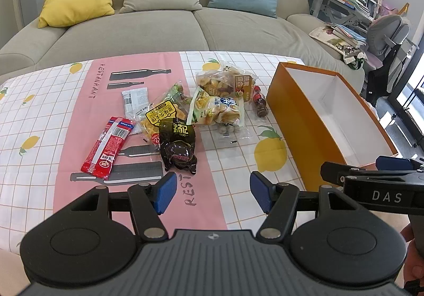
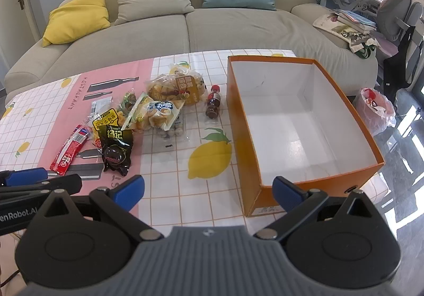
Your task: Organize snacks
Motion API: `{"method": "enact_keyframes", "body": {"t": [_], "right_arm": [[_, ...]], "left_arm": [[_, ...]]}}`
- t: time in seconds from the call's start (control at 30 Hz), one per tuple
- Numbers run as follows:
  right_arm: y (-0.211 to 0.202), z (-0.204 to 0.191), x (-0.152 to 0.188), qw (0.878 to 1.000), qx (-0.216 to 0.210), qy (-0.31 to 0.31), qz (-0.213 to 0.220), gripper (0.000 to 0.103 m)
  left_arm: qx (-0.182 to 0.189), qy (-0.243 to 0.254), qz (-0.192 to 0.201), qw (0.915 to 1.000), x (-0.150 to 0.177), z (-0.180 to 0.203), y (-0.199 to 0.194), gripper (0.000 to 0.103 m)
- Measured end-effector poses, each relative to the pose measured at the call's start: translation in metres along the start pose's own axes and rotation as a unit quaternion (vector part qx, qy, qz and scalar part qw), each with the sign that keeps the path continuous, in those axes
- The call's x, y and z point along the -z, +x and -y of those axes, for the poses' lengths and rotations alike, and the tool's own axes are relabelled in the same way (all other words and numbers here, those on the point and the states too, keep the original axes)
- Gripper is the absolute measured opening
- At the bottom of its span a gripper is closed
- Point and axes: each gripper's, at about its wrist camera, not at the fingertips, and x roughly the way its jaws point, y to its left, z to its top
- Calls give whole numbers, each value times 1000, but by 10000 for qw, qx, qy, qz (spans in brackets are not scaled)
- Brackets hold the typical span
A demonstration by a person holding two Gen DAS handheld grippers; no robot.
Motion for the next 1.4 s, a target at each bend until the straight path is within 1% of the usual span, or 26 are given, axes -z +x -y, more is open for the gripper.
{"method": "enact_keyframes", "body": {"t": [1.27, 1.37, 1.4], "right_arm": [[1, -2, 0, 10000, -28, -27, -25, 100], [1, -3, 1, 10000, -53, -56, 3, 100], [1, -3, 2, 9999, -105, -98, 80, 100]], "left_arm": [[11, -17, -12, 10000, 0, -1, -1, 75], [70, -5, 16, 10000, 1, -2, -1, 75], [119, 14, 61, 9999, 2, -3, -1, 74]]}}
